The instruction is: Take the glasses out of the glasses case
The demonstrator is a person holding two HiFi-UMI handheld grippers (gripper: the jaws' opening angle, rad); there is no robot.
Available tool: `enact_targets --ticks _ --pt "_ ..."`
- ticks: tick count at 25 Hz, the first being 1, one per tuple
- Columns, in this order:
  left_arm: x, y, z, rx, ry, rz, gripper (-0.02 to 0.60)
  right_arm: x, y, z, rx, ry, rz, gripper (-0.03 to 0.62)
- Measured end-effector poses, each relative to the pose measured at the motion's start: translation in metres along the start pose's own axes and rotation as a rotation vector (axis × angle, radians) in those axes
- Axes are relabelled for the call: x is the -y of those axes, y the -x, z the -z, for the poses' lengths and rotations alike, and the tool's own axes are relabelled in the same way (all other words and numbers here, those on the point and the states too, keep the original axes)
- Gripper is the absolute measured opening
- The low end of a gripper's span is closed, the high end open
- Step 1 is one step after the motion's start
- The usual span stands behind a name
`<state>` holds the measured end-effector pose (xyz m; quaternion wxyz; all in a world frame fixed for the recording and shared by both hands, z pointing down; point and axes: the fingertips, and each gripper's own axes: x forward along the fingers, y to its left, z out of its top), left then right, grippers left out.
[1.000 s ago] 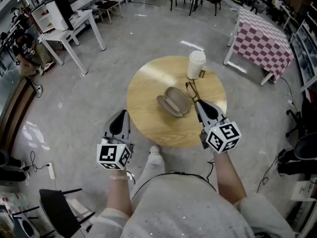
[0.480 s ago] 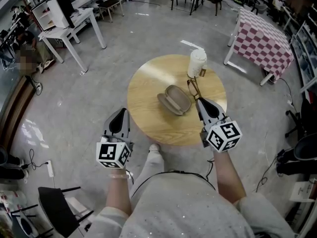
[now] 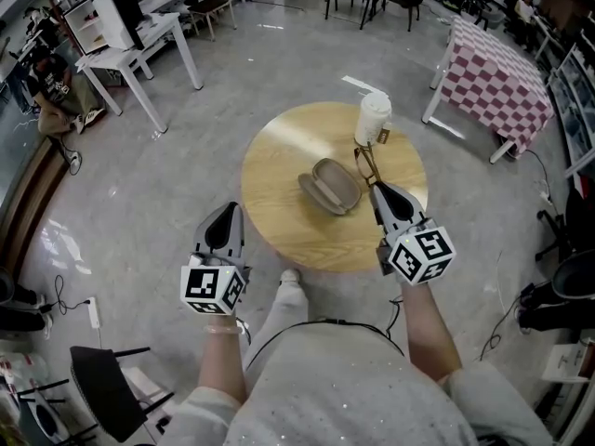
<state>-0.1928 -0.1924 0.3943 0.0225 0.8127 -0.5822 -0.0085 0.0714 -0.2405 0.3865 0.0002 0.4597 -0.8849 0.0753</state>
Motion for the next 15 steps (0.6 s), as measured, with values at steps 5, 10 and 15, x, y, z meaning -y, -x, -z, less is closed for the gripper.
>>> enact_targets --ticks 5,10,15 --pt "-0.0036 0.0041 -0.0026 0.002 -0.002 -0.013 0.005 -0.0016 -0.0009 -0.001 0.007 -0.01 -0.005 0.02" --pt "-0.002 0.0055 -0.0012 0.002 -0.004 -0.017 0.005 -0.002 -0.0001 0.0009 0.008 -0.015 -0.013 0.02" --pt "-0.0008 0.0055 0.0027 -0.004 -0.003 -0.013 0.005 -0.0006 0.0006 0.0055 0.004 -0.023 -0.012 0.02"
